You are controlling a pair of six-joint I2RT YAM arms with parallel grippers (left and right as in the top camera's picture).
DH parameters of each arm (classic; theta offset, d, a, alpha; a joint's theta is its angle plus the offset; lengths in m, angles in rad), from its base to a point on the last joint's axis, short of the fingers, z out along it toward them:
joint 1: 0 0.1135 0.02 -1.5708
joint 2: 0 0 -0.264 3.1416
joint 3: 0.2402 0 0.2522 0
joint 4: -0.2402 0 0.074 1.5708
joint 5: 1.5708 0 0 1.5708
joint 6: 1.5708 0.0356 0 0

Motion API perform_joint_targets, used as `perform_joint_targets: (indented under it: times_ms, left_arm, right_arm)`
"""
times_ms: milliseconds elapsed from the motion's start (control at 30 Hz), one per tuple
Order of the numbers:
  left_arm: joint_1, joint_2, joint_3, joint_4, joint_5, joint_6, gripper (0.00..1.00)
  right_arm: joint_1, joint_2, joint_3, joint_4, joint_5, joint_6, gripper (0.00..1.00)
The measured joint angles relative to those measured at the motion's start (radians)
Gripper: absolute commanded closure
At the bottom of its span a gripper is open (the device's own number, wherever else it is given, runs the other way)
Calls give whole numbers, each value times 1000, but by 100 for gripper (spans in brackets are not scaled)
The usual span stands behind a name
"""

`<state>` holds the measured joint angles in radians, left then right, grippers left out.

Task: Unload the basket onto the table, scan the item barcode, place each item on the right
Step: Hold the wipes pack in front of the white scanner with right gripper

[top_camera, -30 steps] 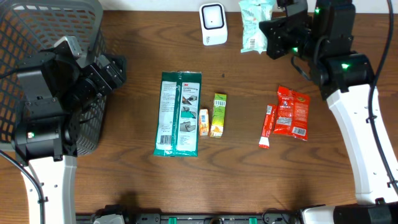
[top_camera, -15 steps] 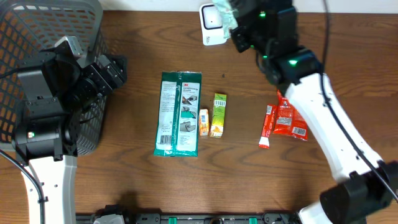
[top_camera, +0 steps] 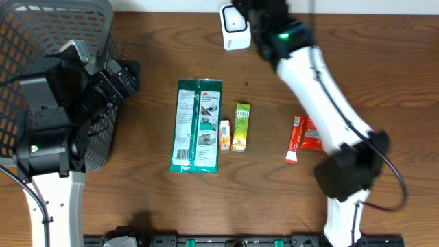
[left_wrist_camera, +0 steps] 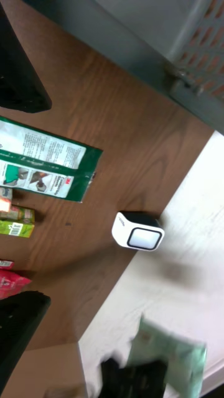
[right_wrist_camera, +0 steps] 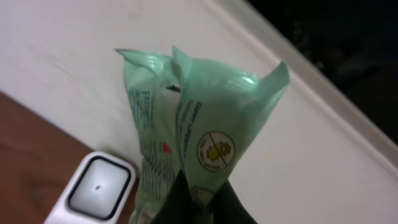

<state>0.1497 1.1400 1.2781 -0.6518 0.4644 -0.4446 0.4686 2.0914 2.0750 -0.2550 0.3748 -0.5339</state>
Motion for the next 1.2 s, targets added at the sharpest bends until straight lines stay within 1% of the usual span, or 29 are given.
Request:
perform_joint_targets:
  times_ms: [67, 100, 300, 433, 667, 833, 967, 1200]
  left_arm:
    - [0, 0, 0, 0, 0, 0, 8]
    - [0, 0, 0, 0, 0, 0, 8]
    - [0, 0, 0, 0, 0, 0, 8]
    - [0, 0, 0, 0, 0, 0, 8]
    - [0, 0, 0, 1, 0, 0, 8]
    - [0, 0, 0, 0, 0, 0, 8]
    - [0, 0, 0, 0, 0, 0, 8]
    - [0, 0, 0, 0, 0, 0, 8]
  right_arm:
    - [14, 84, 0, 122, 69, -65, 99]
    - [17, 104, 0, 144, 81, -84, 99]
    - [35, 269, -2, 399, 172, -298, 99]
    - [44, 325, -2, 511, 199, -406, 99]
    - [64, 410, -2, 665, 209, -524, 99]
    - [75, 480, -2, 738, 215, -611, 99]
    - [76, 528, -2, 723, 224, -657, 99]
    - [76, 552, -2, 715, 232, -683, 99]
